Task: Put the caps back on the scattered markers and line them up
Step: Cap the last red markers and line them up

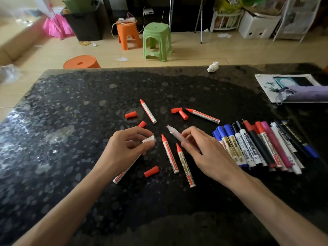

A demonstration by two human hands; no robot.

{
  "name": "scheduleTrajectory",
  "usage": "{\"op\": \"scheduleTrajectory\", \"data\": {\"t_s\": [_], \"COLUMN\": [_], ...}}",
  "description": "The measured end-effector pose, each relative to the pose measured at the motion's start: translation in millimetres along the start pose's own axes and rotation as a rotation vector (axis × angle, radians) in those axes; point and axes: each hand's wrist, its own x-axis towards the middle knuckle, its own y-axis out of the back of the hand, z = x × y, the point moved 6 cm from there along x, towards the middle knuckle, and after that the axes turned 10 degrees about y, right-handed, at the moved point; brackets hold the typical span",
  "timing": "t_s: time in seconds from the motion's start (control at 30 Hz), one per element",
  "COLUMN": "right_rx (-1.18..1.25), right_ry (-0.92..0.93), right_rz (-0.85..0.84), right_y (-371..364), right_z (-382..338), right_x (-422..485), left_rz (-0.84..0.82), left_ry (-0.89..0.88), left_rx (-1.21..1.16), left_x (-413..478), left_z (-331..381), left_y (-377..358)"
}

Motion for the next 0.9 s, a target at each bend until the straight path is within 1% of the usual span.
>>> {"op": "scheduleTrajectory", "data": {"t_s": [0.13,0.4,0.53,0.73,0.9], "right_rx": [-0.035,-0.194,-0.217,-0.183,-0.137], "right_ry": [0.105,0.143,0.166,0.221,0.235], "right_rz": [0.061,0.107,0.108,0.104,0.167], "right_y": [3,5,4,1,7], "right_z": [-6,-1,-5,-14,-20], "right_x": [2,0,0,-1,-4], "left_rz": [0.009,-0.016,-0.005,0.013,0.131], "left_ry": [-0.005,-0.027,-0.039,-0.136,-0.280], "left_rx": [0.015,0.030,0.037,0.117,0.130], "left_x": [-2,0,-1,-9,-18], "left_z": [4,4,6,14,26], "left_y": [0,-2,-5,-12,-8]}}
